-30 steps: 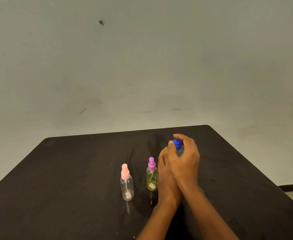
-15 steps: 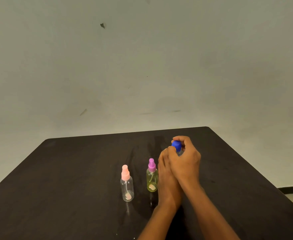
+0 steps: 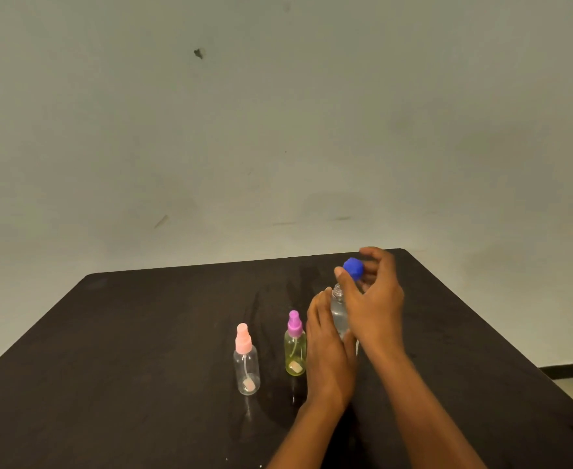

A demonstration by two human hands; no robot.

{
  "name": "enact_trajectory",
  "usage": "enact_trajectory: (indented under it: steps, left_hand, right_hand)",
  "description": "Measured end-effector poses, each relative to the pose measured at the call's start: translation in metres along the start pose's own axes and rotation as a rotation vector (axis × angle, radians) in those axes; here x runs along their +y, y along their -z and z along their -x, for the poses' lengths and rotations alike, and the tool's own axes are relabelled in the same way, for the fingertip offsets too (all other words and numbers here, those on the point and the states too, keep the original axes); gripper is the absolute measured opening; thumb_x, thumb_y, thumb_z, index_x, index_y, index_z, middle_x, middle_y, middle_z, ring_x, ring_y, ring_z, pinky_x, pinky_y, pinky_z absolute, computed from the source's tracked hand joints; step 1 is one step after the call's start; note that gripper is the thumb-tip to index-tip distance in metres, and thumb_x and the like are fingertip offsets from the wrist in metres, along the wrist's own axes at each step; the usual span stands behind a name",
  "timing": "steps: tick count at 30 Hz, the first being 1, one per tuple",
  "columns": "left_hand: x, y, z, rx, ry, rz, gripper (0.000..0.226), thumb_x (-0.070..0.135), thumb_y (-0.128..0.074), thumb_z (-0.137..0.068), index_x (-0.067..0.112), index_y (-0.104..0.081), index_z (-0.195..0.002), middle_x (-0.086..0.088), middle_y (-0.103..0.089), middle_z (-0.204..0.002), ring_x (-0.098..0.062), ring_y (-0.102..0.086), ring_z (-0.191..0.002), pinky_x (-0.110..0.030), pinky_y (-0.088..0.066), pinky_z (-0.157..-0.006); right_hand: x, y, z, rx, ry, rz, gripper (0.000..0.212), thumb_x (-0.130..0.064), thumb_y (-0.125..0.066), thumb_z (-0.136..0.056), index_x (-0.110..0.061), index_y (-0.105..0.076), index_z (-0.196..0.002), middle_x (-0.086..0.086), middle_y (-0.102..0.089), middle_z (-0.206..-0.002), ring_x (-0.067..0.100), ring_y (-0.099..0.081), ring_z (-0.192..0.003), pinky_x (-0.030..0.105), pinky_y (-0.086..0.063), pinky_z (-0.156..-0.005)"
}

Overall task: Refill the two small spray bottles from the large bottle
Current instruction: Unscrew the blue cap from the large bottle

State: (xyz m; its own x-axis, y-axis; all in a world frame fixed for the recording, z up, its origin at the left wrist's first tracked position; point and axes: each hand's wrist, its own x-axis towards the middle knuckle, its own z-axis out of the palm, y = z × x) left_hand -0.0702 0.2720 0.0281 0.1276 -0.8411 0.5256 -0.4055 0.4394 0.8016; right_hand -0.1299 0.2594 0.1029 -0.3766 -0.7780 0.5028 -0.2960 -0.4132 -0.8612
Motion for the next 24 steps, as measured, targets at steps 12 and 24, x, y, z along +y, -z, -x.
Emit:
enact_trajectory:
  steps: [12, 24]
  left_hand:
    - [0.001, 0.001, 0.0, -0.028, 0.022, -0.029, 0.061, 0.028, -0.056, -0.093, 0.023, -0.026, -0.146, 0.009, -0.031, -0.147, -0.004, -0.029, -0.134, -0.004, -0.02, -0.103]
    - [0.001, 0.001, 0.0, -0.015, 0.002, -0.058, 0.062, 0.029, -0.057, -0.093, 0.024, -0.025, -0.146, 0.011, -0.031, -0.146, -0.002, -0.028, -0.134, -0.004, -0.02, -0.103]
  right_hand:
    - [0.047, 0.04, -0.011, 0.197, -0.106, 0.148, 0.025, -0.013, -0.068, -0.086, -0.014, -0.061, -0.11, -0.003, -0.059, -0.096, 0.003, -0.055, -0.075, 0.007, -0.039, -0.068]
    - [0.109, 0.051, 0.013, -0.049, -0.401, 0.528, 0.029, -0.012, -0.075, -0.078, -0.012, -0.06, -0.103, 0.008, -0.062, -0.1, 0.02, -0.057, -0.088, 0.036, -0.049, -0.083]
